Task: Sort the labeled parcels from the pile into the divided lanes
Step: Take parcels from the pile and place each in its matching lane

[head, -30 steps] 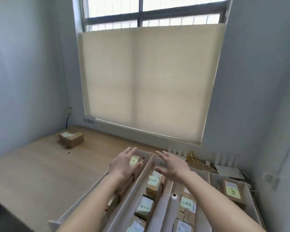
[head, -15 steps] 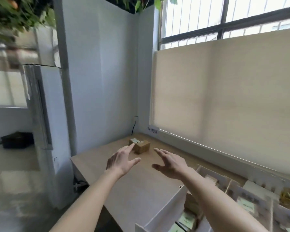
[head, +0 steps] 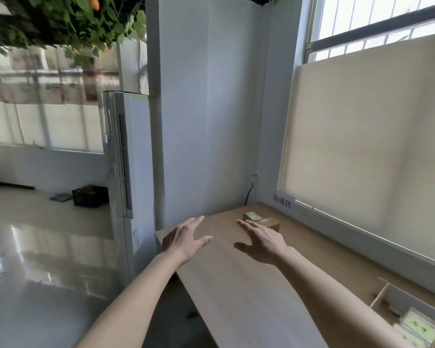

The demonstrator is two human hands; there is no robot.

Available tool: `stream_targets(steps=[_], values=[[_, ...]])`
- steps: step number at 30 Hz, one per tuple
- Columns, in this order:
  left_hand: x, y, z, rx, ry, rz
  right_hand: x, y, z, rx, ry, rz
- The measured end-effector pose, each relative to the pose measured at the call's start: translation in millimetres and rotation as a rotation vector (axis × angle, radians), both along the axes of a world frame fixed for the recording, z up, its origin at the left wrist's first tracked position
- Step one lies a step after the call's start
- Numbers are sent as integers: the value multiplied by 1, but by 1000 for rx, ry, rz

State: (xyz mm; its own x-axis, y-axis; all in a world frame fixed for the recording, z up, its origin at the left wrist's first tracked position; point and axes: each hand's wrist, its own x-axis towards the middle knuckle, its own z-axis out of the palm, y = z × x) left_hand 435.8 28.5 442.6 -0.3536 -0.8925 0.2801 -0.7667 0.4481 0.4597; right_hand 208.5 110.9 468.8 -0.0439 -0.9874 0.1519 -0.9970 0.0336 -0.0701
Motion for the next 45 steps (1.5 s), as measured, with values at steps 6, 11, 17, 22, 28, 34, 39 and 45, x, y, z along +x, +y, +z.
stream_targets(steps=[6, 11, 17, 22, 28, 34, 39, 45], values=[[11, -129, 3, 8, -69, 56, 1, -135, -4, -8, -4, 32], [-1, -221, 9, 8, -100, 51, -9, -231, -6, 27, -13, 15], [-20, -306, -5, 28, -99, 21, -17, -307, -14, 76, -3, 6], [-44, -374, -25, 70, -87, -62, -39, -357, -27, 111, -3, -64], [-81, -459, -41, 77, -111, -172, -69, -419, -45, 176, 5, -209], [-115, -556, -54, 114, -81, -294, -82, -492, -53, 195, -11, -342], [-133, -620, -73, 172, -103, -412, -90, -540, -72, 250, -29, -444], [-156, -673, -112, 263, -129, -522, -105, -580, -96, 278, -40, -502]])
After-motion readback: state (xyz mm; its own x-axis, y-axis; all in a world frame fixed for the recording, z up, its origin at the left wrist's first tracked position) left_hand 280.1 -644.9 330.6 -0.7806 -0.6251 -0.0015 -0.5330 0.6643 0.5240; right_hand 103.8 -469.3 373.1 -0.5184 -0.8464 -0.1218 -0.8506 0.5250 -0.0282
